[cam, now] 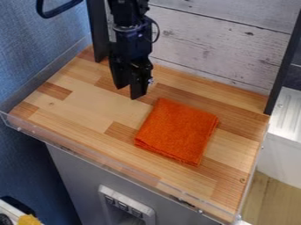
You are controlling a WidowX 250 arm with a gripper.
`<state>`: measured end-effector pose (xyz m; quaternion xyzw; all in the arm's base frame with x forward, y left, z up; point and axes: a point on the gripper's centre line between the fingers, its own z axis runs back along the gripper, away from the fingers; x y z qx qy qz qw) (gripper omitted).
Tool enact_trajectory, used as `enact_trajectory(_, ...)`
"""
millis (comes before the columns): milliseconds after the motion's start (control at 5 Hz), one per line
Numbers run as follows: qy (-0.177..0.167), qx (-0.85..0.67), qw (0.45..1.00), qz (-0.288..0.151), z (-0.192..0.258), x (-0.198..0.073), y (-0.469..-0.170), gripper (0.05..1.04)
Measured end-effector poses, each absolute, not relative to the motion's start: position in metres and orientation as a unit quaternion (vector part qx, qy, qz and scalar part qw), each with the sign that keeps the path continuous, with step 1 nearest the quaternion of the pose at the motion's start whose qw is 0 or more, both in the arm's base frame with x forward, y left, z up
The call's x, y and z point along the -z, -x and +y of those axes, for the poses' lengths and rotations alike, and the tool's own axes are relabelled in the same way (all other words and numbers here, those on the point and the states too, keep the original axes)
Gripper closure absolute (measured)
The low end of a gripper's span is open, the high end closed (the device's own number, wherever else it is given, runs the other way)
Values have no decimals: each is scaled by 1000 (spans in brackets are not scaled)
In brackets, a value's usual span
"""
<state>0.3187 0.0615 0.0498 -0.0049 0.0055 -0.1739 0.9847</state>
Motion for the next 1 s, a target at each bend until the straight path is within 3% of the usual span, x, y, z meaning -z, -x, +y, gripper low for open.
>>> enact_trajectory(200, 5, 175, 984, 12, 64, -46, -319, 711)
enact_trajectory(400, 3, 173, 985, 14, 65, -36, -321, 926)
enact_trajectory(600, -4, 177, 984, 3, 66, -34, -325, 1018)
enact_trajectory(1000, -7, 178, 984, -1, 66, -20, -318, 1025)
